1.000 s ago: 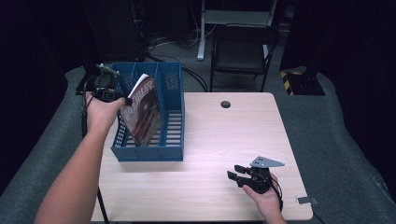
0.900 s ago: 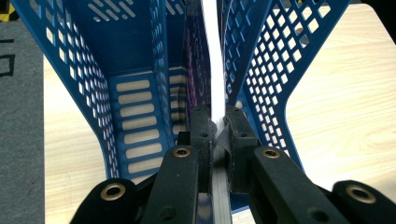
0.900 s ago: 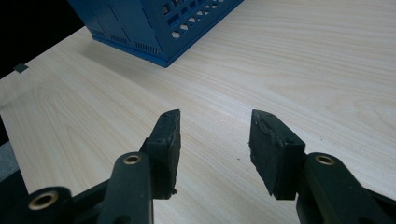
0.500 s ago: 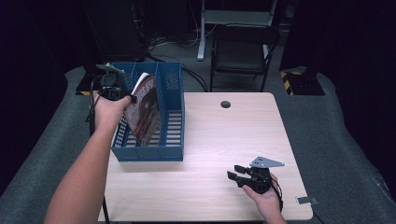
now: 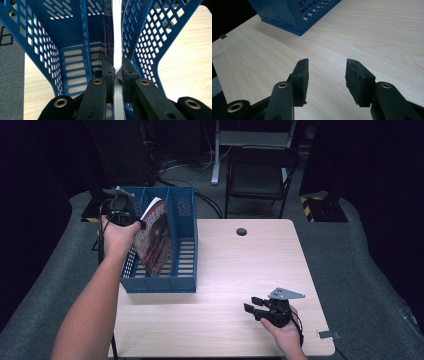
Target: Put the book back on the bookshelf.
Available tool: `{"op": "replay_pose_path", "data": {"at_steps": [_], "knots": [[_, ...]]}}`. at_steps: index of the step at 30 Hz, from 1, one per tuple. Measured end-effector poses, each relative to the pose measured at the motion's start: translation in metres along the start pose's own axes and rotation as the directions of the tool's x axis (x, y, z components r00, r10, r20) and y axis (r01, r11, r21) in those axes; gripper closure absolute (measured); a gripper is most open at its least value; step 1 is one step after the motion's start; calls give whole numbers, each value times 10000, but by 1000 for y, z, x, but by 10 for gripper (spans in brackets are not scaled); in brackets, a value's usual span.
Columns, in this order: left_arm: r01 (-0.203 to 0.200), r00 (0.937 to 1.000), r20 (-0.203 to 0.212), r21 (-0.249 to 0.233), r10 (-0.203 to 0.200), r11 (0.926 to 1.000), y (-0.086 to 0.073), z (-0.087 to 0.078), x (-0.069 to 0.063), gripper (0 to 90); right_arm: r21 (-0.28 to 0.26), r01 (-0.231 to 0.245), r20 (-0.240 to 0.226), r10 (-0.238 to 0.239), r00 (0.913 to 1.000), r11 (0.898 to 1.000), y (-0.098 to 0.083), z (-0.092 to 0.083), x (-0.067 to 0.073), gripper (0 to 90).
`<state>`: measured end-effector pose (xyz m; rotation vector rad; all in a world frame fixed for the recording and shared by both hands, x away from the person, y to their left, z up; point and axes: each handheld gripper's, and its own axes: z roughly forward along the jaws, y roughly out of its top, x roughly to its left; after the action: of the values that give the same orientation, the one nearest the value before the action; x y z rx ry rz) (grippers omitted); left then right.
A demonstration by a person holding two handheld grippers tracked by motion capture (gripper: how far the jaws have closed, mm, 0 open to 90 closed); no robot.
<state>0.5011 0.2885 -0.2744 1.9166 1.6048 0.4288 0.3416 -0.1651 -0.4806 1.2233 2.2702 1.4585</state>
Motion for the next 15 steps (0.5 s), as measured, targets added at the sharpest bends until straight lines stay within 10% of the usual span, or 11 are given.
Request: {"op": "replay_pose_path", "data": {"at_steps": [15], "knots": [[474,9986,-201,-370,-482,9982,13,-1,1,844,-84,-46,51,47,10000,10000,0,-3,-2,535]]}}
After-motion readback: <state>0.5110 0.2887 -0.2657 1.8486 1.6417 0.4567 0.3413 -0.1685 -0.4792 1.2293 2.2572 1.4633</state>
